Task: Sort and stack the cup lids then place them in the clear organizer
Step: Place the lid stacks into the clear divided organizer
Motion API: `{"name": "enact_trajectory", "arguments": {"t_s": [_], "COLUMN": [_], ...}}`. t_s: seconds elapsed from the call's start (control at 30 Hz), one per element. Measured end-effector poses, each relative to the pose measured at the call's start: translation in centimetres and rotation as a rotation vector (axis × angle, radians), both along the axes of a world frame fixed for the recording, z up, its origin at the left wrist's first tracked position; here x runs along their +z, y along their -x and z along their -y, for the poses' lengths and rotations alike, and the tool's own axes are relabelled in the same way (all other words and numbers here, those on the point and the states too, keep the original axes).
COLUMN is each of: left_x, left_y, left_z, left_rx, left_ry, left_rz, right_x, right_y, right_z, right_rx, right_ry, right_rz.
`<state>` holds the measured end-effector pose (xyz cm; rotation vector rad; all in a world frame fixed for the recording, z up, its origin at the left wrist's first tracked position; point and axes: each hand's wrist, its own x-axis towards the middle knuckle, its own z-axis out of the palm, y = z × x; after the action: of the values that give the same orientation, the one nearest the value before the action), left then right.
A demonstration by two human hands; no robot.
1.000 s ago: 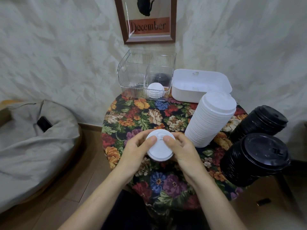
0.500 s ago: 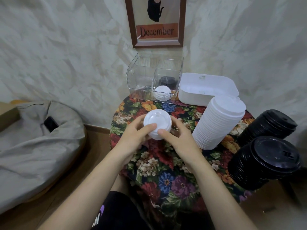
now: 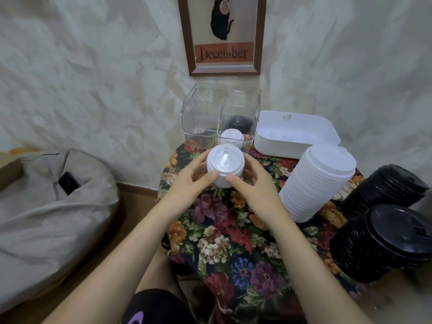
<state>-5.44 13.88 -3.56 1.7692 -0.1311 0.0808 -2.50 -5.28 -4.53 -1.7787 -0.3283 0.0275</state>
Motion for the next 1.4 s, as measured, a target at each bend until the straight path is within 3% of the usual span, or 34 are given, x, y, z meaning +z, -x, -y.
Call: {"name": "enact_trajectory", "arguments": {"t_s": [0.57, 0.83, 1.17, 1.4], "left_x": [0.7, 4.8, 10.1, 11.3], "left_y": [-8.9, -12.6, -14.1, -17.4], "left_z": [-0.9, -1.1, -0.7, -0.5], "left_rx": [-0.033, -0.018, -0.055, -0.104], "left_ry": [0.102, 0.131, 0.033, -0.092], "left_rz": [0.023, -0.061, -0.199, -0.206], "right_x": [1.6, 6.8, 13.5, 16.8], "right_y": [-6.5, -10.3, -12.4, -15.6], "right_z": [-1.9, -3.4, -4.9, -4.0], "right_rx": [-0.086, -0.175, -0.287, -0.281], "right_ry": [0.098, 0.027, 0.059, 0.170], "right_rz": [0.068, -0.133, -0.391, -0.425]}}
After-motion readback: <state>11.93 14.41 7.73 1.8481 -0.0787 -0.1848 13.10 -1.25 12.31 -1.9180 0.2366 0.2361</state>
